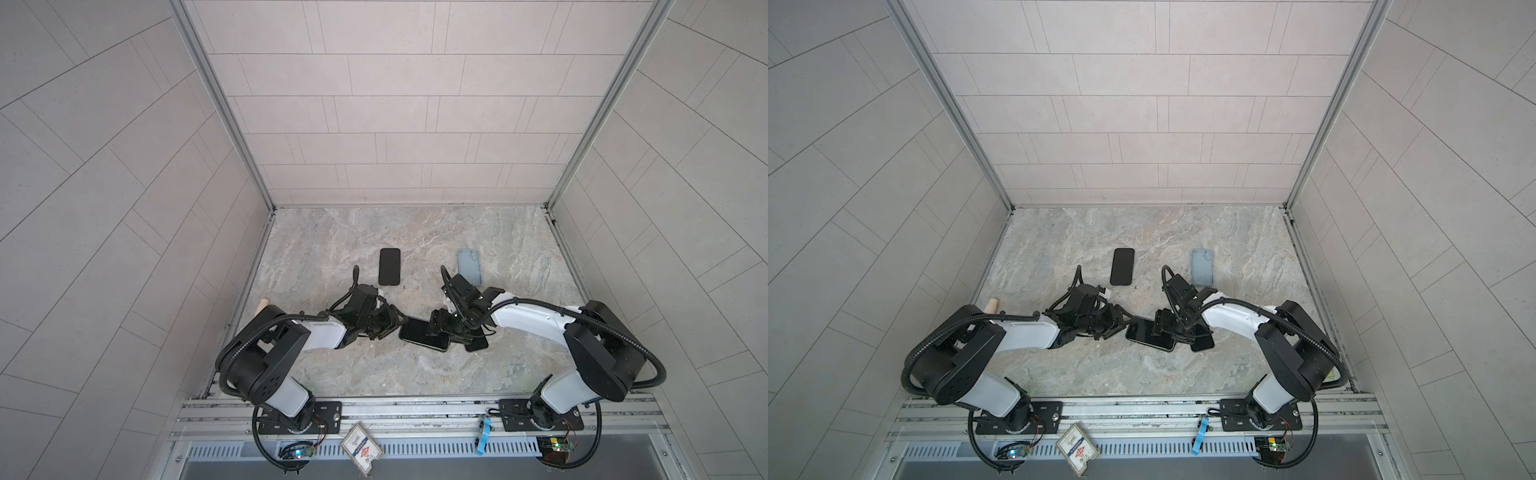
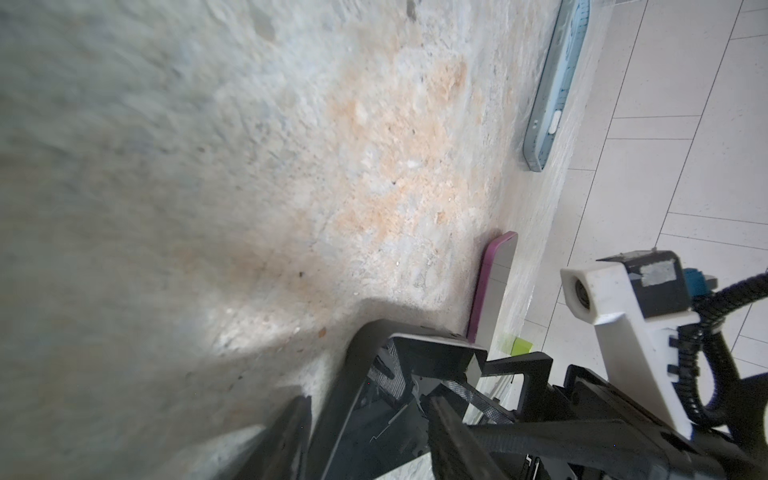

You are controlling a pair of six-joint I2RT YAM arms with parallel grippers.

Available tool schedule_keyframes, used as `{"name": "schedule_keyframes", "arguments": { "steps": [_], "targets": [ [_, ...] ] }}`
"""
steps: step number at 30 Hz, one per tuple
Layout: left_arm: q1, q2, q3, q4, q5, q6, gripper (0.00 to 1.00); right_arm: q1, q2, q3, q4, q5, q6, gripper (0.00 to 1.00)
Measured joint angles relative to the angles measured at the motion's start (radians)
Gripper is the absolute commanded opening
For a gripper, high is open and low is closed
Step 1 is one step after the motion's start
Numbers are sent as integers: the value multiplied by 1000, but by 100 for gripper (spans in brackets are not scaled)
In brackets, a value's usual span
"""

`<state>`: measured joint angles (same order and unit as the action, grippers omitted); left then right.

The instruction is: Put the phone into the phone case

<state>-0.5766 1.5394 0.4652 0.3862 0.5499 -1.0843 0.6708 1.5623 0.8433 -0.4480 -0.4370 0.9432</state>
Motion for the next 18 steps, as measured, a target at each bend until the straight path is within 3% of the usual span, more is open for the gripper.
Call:
{"name": "schedule_keyframes", "arguments": {
  "steps": [10,18],
  "targets": [
    [39,-125,-8,-185,-10,54,53,85,83,145,-163,168,-23,80],
    [54,-212,-8,-319,-23,108,53,148,160,236,-227,233,-27,80]
  ]
}}
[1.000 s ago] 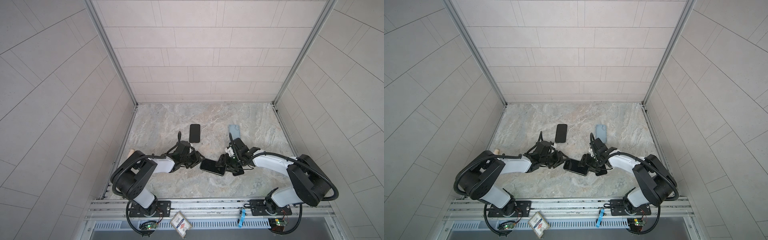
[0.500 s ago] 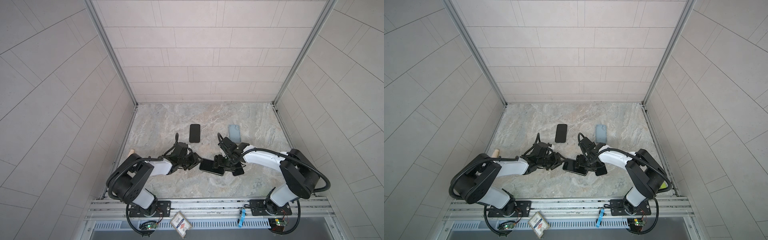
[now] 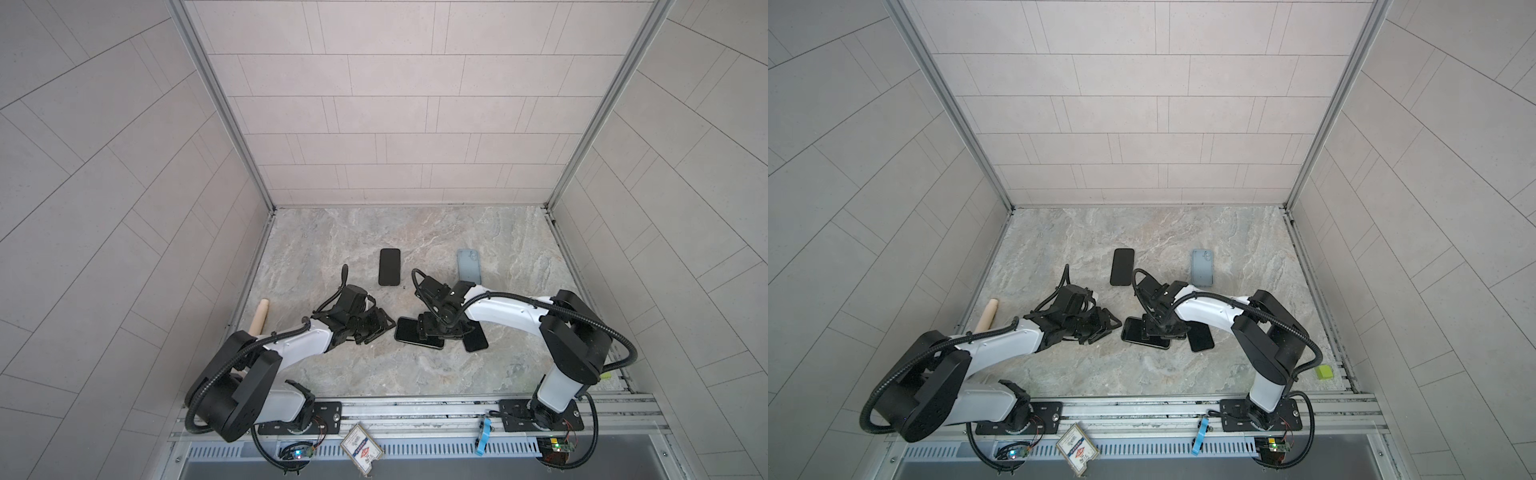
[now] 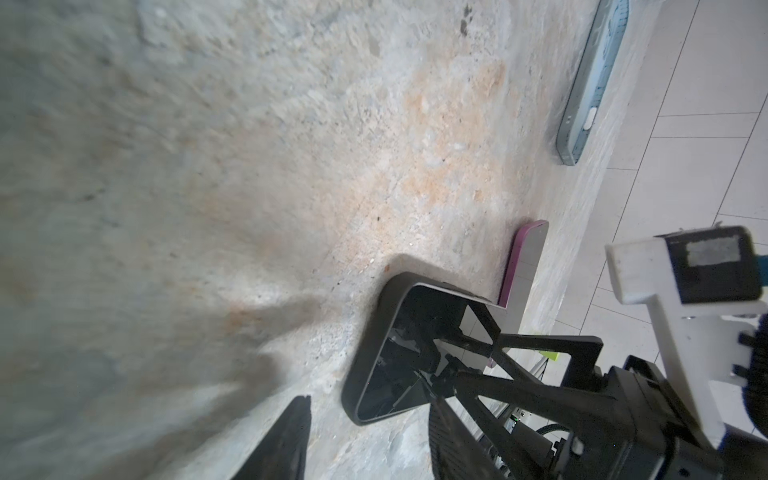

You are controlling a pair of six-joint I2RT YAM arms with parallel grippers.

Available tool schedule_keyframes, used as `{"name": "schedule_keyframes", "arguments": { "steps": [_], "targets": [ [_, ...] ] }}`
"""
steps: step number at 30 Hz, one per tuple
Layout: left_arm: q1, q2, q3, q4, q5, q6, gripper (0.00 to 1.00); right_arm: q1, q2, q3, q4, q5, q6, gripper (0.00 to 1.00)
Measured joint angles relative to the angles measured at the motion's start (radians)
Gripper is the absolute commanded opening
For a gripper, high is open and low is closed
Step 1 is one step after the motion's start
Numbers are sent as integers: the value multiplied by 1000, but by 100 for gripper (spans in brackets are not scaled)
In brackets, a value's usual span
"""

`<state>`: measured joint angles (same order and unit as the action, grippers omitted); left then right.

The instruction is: Put the phone into the phone case

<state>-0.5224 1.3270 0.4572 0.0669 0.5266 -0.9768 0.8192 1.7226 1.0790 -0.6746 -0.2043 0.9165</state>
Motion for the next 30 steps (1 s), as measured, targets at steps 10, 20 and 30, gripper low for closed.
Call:
{"name": "schedule_keyframes", "arguments": {
  "steps": [10,20,30],
  "targets": [
    [6,-71,0,-101,-19,37,54,11,3,37,-31,10,-1,80],
    [7,-69,0,-125,-26,43,54,-21,-142,9,-14,7,-22,70],
    [-34,31,12,-63,-24,25,53,-83,-236,-192,82,-53,-1,33]
  ]
}}
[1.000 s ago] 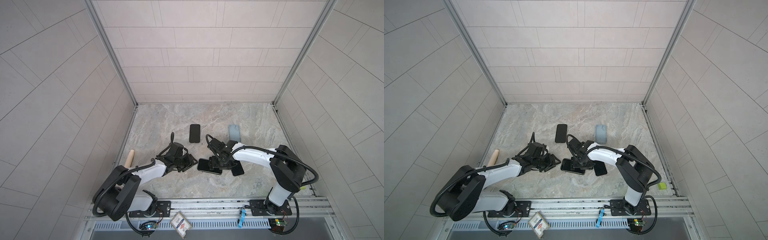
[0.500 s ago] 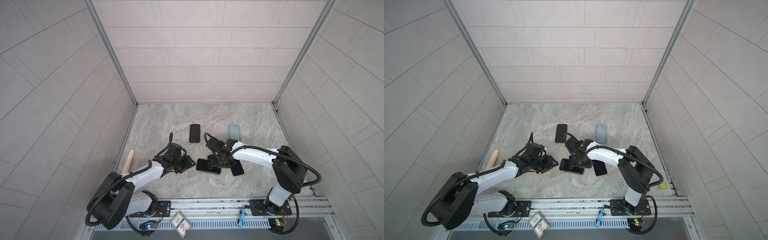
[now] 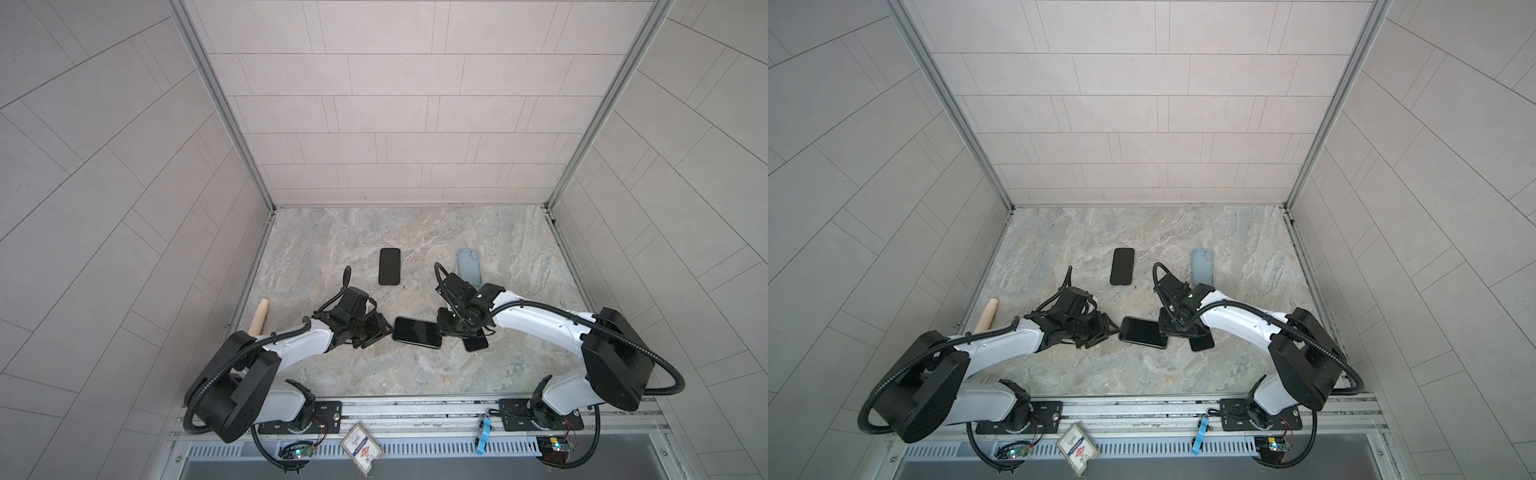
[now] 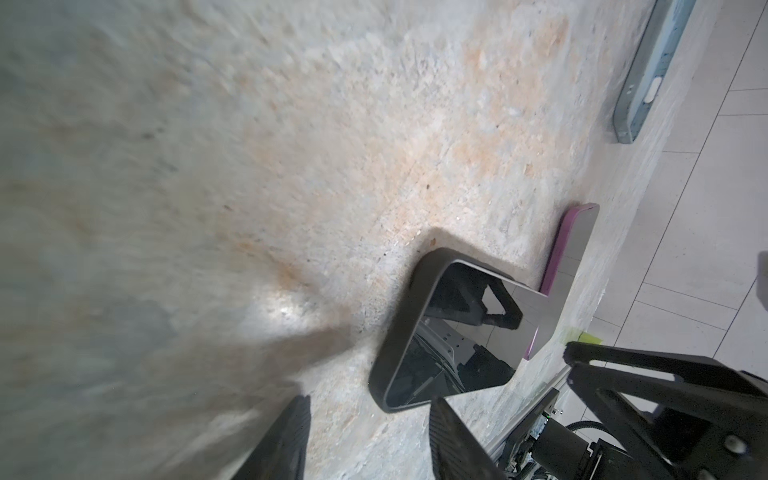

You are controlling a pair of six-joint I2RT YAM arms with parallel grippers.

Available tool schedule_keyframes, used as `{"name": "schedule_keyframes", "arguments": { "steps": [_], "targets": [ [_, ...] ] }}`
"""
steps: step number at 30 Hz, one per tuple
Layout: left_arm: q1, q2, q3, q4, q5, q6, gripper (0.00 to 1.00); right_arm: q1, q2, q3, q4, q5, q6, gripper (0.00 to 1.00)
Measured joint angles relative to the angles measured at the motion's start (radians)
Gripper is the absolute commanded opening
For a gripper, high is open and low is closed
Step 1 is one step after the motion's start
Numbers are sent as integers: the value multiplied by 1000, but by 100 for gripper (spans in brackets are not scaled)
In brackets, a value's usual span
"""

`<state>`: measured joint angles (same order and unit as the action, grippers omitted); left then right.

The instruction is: Put the phone into the phone case

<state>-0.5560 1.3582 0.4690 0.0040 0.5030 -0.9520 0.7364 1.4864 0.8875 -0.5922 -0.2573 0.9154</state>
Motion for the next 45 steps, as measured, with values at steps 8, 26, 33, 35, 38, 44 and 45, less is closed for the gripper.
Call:
{"name": "schedule_keyframes", "arguments": {
  "steps": [8,26,33,35,38,44,45],
  "targets": [
    [-9,58,21,72,5,-10,52,0,10,-64,88,-58,15,26],
    [-16,95,16,165,13,-46,51,-3,27,-77,121,-77,30,9],
    [-30,100,12,187,11,-58,51,-5,27,-85,137,-85,46,9],
    [-30,100,9,192,11,-62,51,-5,27,-86,140,-87,53,9],
    [-30,100,7,196,11,-64,51,-5,28,-88,144,-89,63,9],
    [-30,100,5,205,4,-65,51,-4,28,-88,146,-92,69,9],
    [-30,100,4,207,4,-66,51,-4,28,-87,145,-91,69,9]
  ]
}}
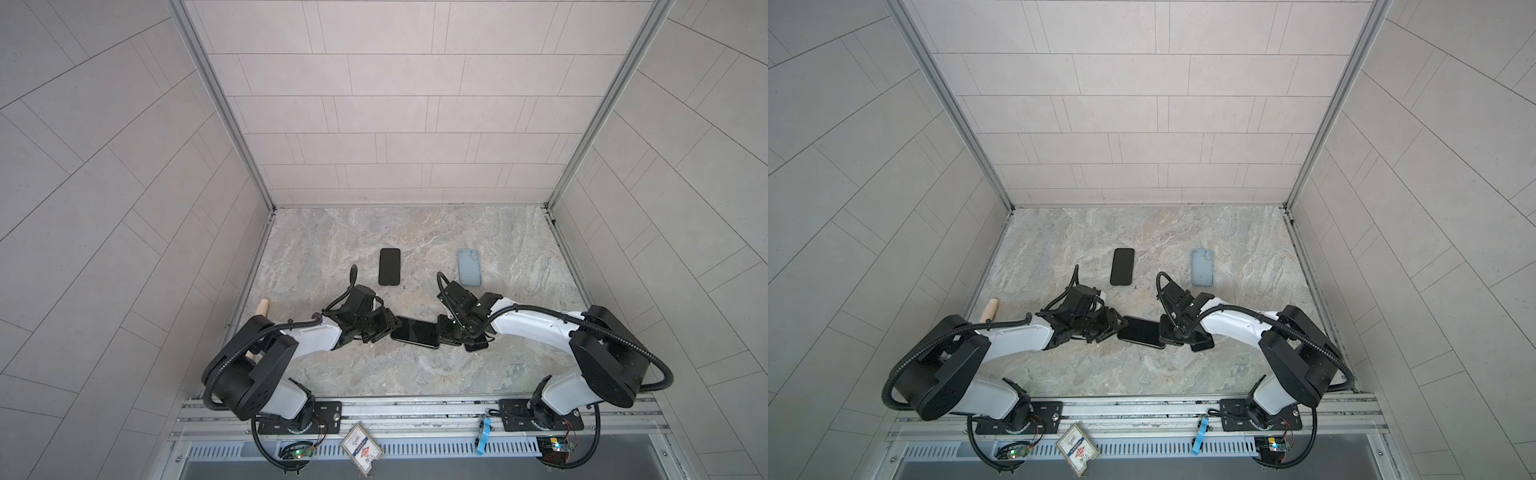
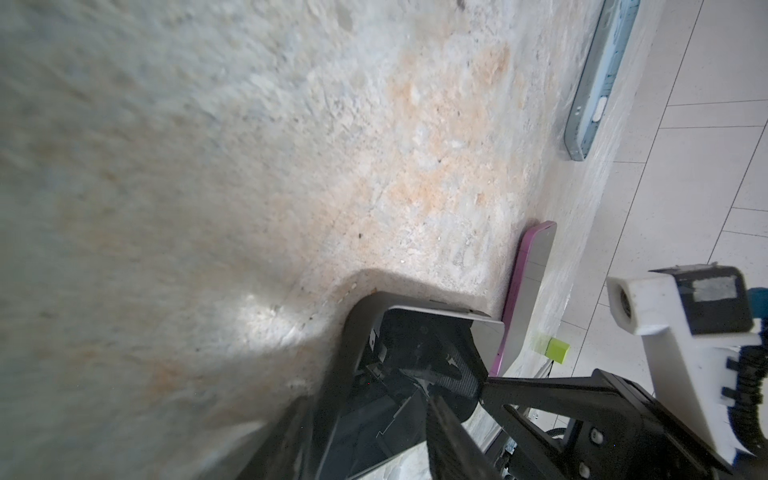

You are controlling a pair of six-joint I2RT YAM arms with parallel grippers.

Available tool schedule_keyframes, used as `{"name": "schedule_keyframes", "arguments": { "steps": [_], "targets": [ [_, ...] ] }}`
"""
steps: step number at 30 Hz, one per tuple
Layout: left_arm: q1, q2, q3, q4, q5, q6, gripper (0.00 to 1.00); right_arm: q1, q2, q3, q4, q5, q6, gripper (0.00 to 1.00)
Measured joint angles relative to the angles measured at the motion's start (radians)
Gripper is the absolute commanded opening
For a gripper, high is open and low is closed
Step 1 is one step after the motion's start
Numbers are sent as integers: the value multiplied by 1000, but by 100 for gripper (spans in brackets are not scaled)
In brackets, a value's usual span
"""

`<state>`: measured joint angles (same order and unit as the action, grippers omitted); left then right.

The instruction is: Put the phone into the phone case

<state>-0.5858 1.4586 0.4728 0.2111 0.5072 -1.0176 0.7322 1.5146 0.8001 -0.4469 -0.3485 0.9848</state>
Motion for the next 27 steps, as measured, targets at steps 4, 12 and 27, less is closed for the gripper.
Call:
{"name": "schedule_keyframes", "arguments": {
  "steps": [4,12,27],
  "targets": [
    [0,0,0,1,-2,0,51,1,0,4,-9,6,-8,10],
    [-5,0,0,2,-3,-3,51,9,-12,11,-34,27,-24,10],
    [-6,3,0,5,-1,-3,50,18,-18,10,-30,20,-19,18]
  ]
}}
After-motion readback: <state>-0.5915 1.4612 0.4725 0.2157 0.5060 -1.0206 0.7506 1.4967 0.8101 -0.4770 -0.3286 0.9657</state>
